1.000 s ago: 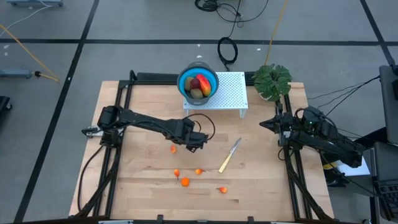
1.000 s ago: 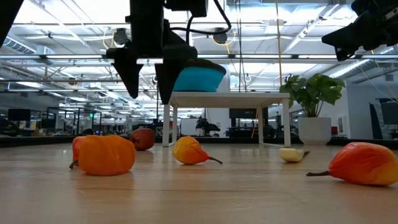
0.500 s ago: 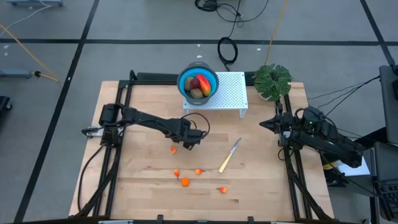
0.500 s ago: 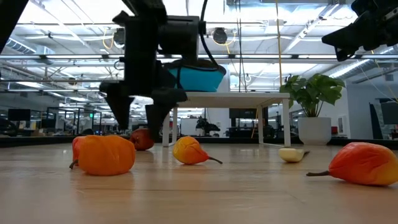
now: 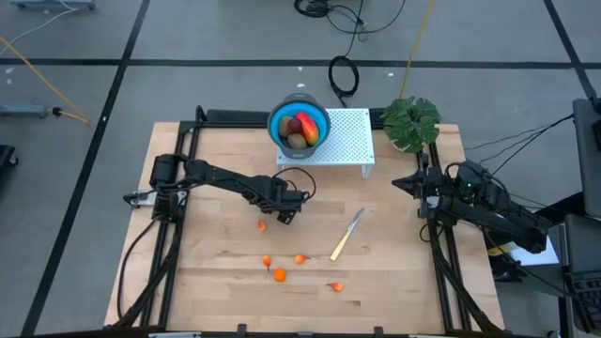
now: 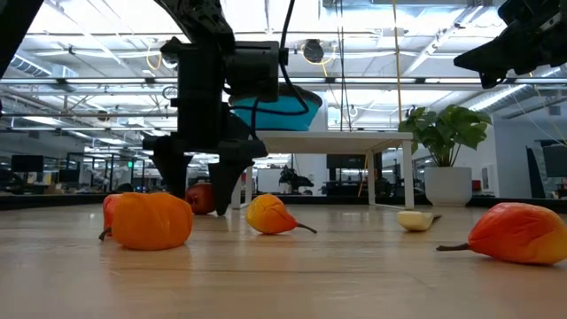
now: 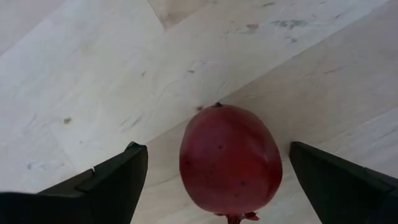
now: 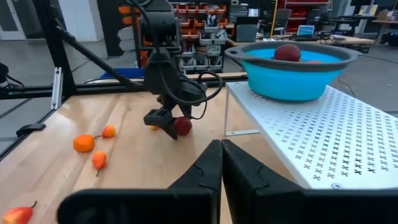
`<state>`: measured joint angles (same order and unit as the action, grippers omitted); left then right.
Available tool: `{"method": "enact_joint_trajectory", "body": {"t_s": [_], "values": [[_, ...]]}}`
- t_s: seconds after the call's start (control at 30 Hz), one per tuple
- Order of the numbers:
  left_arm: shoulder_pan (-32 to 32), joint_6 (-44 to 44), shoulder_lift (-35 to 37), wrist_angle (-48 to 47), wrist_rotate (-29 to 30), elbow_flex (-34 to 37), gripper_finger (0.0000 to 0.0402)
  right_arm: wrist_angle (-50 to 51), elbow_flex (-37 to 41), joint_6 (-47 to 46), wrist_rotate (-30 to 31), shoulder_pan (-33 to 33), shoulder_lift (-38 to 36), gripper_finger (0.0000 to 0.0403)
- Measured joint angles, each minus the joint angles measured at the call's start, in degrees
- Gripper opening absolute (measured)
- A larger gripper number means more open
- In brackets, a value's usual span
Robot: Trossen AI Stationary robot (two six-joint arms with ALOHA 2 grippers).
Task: Pick & Place Fruit
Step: Put the red pomegranate into the blue strainer bowl on the shelf
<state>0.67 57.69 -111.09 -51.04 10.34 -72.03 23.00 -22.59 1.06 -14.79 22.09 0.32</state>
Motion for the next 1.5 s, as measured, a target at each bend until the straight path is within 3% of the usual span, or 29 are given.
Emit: {"method": "enact_joint_trajectory", "body": {"t_s": [0.13, 0.5, 0.73, 0.87, 1.03, 1.17, 1.33, 1.5], "values": [[0.0, -0.65, 0.0, 1.35, 0.16, 0.07, 0.037, 0.04, 0.0, -0.02, -0.04, 0.0, 0.0, 0.0004], [0.0, -0.02, 0.03, 1.36, -0.4, 0.09, 0.024, 0.42, 0.0, -0.01, -0.05, 0.0, 0.0, 0.0004], [-0.39, -1.9, 2.27, -1.77, -9.52, -2.64, 0.0184, 0.44, 0.0, 0.0, -0.09, 0.0, 0.02, 0.0004], [-1.82, -4.43, 6.52, -0.27, -10.79, -3.34, 0.0182, 0.44, 0.0, 0.0, -0.14, 0.0, 0.02, 0.0004], [-4.39, -5.51, 13.81, 7.5, -9.96, -3.45, 0.0203, 0.44, 0.0, 0.0, -0.28, -0.01, 0.02, 0.0004], [-6.74, -7.28, 19.08, 17.78, -5.21, -3.45, 0.0198, 0.41, 0.0, -0.02, -0.31, 0.0, 0.02, 0.0004], [-9.82, -16.83, 23.07, 33.54, 0.62, -3.45, 0.018, 0.46, 0.0, 0.0, -0.4, 0.0, 0.02, 0.0004], [-11.76, -27.31, 23.17, 49.4, 0.15, -3.5, 0.0191, 0.38, 0.0, 0.0, -0.46, 0.0, 0.02, 0.0004]]}}
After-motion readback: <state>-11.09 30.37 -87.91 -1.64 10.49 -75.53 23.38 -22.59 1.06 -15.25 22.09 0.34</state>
